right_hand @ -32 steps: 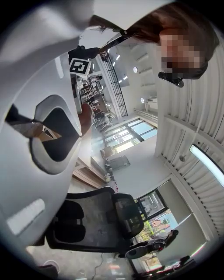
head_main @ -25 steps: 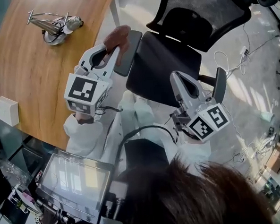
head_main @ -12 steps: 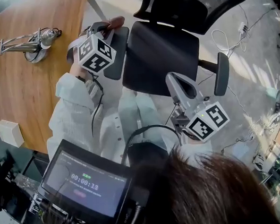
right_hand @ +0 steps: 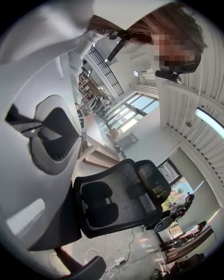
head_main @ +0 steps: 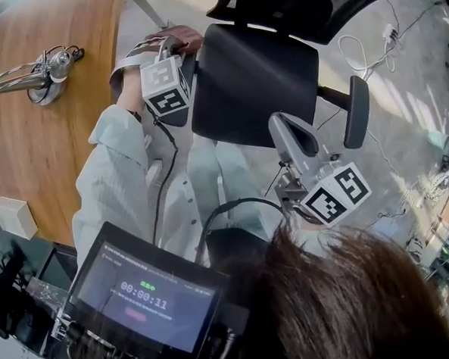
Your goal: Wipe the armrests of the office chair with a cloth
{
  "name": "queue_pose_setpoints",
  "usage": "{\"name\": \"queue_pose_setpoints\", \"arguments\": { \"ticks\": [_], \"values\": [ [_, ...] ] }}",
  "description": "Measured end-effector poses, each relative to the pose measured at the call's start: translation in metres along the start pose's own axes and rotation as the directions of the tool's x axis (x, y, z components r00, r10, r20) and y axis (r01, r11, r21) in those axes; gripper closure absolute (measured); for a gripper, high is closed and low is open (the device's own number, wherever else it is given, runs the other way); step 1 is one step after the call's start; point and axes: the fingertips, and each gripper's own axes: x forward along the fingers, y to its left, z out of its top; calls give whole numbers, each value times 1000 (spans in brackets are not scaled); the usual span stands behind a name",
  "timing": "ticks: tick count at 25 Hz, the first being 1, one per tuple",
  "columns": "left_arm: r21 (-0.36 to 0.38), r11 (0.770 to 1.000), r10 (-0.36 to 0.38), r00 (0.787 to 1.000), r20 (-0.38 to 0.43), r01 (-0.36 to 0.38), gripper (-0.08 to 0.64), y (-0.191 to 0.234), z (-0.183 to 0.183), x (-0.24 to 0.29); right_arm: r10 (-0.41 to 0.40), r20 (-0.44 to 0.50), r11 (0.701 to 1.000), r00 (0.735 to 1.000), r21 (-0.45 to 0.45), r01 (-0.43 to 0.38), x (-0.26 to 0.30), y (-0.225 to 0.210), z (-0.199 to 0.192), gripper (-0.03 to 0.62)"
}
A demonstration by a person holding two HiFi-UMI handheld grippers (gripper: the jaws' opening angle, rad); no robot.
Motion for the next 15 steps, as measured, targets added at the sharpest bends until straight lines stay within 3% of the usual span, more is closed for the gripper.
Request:
{"name": "queue_pose_setpoints", "arguments": {
  "ticks": [9, 15],
  "values": [
    [62, 995, -75, 997, -6, 76, 537, -65, -5, -21, 39, -8, 999, 999, -2, -39, 2, 11, -4, 591],
    [42, 992, -117, 993, 24, 116, 537, -107, -9, -46, 61, -11, 998, 998, -12, -61, 1, 27, -11, 591]
  ]
}}
